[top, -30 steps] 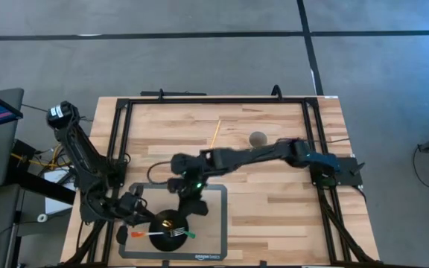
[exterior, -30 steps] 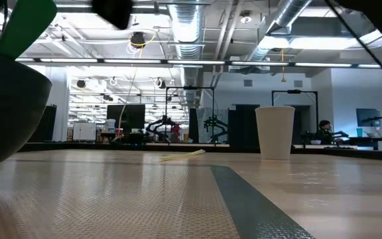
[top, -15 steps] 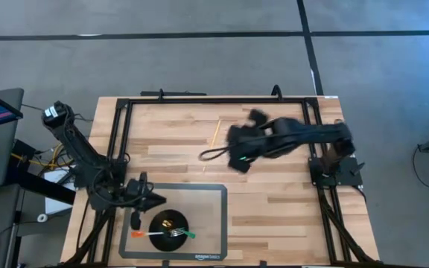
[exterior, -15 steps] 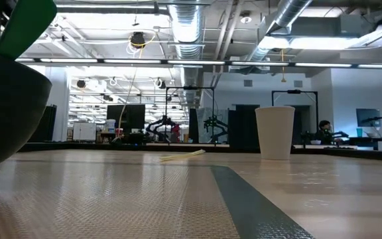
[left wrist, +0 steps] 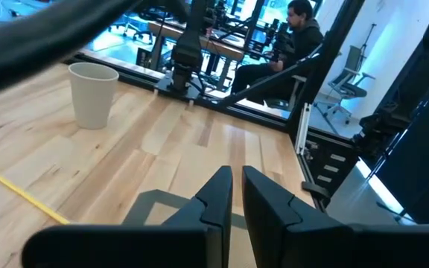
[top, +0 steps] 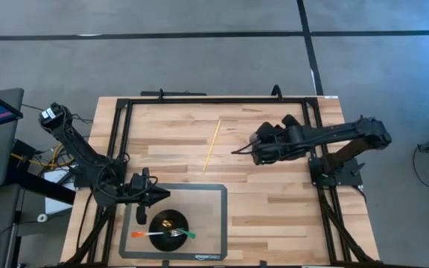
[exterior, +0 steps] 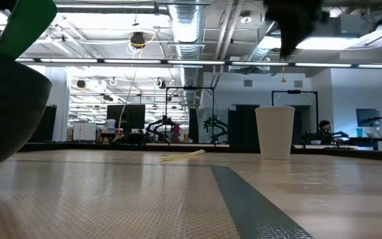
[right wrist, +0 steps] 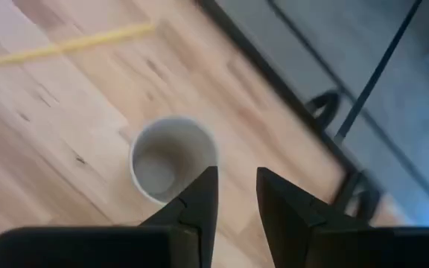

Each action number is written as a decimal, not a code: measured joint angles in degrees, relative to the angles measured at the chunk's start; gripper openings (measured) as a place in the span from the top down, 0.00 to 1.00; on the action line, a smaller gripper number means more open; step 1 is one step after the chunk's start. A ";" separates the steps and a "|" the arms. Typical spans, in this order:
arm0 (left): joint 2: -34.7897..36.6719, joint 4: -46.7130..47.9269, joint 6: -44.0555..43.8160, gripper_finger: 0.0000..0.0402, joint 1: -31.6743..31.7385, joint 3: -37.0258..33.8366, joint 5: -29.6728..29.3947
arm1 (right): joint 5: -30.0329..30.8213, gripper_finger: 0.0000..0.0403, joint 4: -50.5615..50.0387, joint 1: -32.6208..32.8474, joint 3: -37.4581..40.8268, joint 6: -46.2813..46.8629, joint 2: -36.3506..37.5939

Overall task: Pick & Place Utensil
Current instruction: Put the white cup on the transparent mat to the top right of the black bowl

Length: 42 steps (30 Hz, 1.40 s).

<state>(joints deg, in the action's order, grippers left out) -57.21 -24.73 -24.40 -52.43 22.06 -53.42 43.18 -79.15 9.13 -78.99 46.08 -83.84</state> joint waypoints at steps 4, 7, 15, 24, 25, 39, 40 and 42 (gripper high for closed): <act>0.00 -0.02 0.13 0.92 1.02 0.02 -0.21 | -8.29 0.78 9.73 -3.43 11.40 -1.80 2.01; 0.00 -0.07 0.13 0.92 2.26 0.02 -0.27 | -15.96 0.78 14.86 -6.87 15.61 -3.65 1.82; 0.00 -0.20 -0.02 0.92 5.51 0.02 -0.36 | -21.80 0.78 18.59 -12.75 16.04 -9.91 -0.96; 0.00 -0.22 0.13 0.92 8.62 0.02 -0.34 | -26.71 0.78 18.91 -12.20 12.78 -14.87 -1.28; 0.00 -0.23 0.13 0.92 8.85 0.02 -0.35 | -26.80 0.78 19.65 -11.81 12.58 -15.98 -1.27; 0.00 -0.26 -0.06 0.92 9.42 0.02 -0.21 | -26.64 0.78 25.85 -12.81 12.53 -17.34 -1.72; 0.00 -0.26 -0.04 0.92 9.42 0.02 0.25 | -26.64 0.78 25.90 -13.07 12.53 -16.57 -1.72; 0.00 -0.26 -0.04 0.92 9.42 0.02 1.82 | -26.69 0.78 26.92 -13.50 13.02 -15.82 -1.72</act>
<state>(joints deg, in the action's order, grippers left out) -57.21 -24.99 -24.45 -43.00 22.09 -51.60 16.49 -52.22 -4.37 -65.96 30.26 -85.56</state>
